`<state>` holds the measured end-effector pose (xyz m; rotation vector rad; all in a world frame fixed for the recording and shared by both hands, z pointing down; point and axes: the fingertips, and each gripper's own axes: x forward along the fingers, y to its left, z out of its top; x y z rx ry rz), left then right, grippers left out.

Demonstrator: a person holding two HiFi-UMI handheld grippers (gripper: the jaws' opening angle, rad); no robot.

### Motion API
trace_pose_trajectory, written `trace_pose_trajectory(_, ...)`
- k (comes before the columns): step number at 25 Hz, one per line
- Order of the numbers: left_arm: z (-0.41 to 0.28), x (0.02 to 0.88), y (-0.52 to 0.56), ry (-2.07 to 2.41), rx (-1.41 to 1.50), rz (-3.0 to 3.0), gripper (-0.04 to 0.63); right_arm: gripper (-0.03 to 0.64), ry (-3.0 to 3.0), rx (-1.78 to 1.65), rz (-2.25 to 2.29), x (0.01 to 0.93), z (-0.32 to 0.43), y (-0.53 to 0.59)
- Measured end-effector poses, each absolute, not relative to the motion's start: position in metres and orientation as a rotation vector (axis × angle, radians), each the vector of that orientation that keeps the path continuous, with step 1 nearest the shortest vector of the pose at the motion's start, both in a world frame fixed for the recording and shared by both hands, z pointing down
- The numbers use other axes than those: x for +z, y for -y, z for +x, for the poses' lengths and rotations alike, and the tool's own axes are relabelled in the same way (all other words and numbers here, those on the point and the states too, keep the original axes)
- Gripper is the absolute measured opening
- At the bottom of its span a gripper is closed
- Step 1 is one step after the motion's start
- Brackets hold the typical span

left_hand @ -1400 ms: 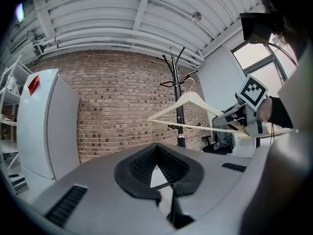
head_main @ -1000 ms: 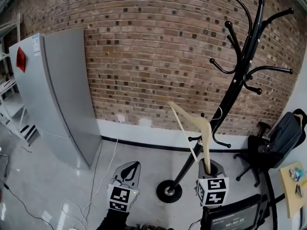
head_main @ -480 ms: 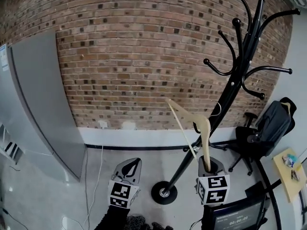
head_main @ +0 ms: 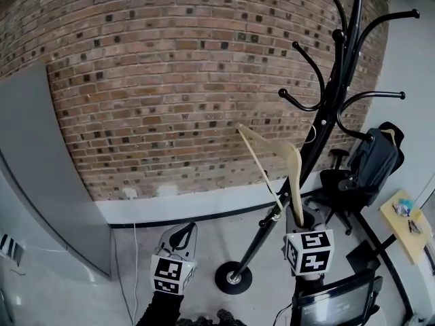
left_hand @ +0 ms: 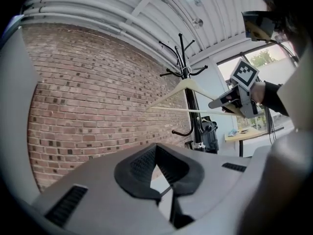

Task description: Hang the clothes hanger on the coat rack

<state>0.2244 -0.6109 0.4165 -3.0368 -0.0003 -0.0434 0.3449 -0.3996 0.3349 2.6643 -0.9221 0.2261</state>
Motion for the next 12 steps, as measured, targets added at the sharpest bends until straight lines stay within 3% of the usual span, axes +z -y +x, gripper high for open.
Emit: trace_pose_trajectory(12, 0.252, 0.416, 0.610, 0.129, -0.030, -3.038, 0.008, 0.028, 0.811, 0.244, 2.708, 0.305, 0.389, 0.405)
